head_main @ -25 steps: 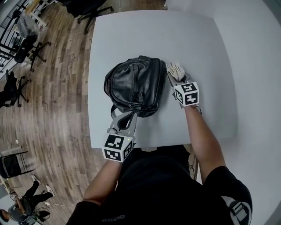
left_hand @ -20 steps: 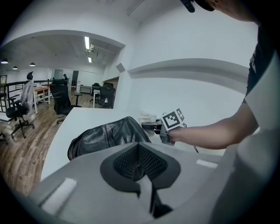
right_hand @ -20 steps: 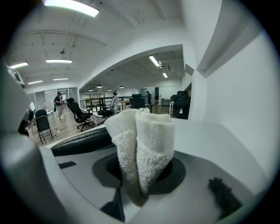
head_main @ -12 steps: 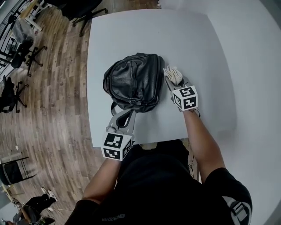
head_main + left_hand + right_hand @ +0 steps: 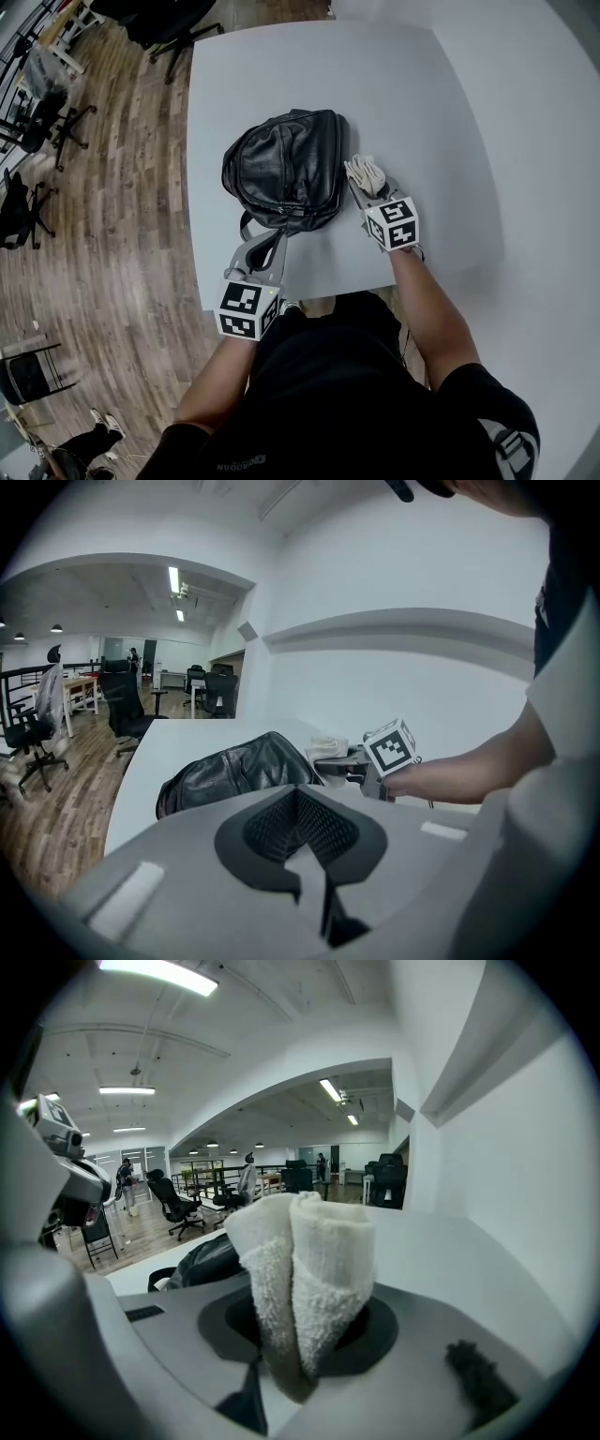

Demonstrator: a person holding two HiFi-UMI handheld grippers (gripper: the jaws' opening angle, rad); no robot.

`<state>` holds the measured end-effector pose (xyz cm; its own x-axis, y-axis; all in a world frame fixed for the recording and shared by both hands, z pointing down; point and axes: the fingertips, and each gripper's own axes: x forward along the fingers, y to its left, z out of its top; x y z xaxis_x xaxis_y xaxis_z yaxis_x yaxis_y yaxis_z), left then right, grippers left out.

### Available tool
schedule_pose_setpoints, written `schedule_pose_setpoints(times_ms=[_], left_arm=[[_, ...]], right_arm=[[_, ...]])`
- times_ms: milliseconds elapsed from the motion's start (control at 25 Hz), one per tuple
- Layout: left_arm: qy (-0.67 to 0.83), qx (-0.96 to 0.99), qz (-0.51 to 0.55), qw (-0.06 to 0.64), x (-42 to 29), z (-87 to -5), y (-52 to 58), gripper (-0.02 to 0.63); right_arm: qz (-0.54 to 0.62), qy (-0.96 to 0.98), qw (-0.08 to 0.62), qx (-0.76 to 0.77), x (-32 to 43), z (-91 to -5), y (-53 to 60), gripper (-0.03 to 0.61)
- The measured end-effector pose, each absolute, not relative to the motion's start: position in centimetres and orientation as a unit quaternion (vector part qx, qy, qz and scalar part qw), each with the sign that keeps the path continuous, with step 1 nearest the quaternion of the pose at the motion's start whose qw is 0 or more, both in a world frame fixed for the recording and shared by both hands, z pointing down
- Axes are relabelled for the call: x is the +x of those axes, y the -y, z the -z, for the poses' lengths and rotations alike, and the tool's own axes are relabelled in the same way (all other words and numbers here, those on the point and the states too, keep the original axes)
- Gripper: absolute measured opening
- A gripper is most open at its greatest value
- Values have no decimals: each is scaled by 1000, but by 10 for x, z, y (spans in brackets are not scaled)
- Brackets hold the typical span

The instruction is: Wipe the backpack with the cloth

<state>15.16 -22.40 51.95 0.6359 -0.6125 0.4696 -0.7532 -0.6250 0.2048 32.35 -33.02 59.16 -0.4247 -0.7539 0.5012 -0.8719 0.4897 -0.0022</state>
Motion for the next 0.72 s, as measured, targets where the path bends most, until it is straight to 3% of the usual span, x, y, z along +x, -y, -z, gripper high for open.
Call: schedule_pose_setpoints(times_ms=[720], left_arm=[[358, 901, -175, 173, 127, -512, 200, 6]], right_arm=[[-152, 814, 208, 520, 300, -590, 260, 109]])
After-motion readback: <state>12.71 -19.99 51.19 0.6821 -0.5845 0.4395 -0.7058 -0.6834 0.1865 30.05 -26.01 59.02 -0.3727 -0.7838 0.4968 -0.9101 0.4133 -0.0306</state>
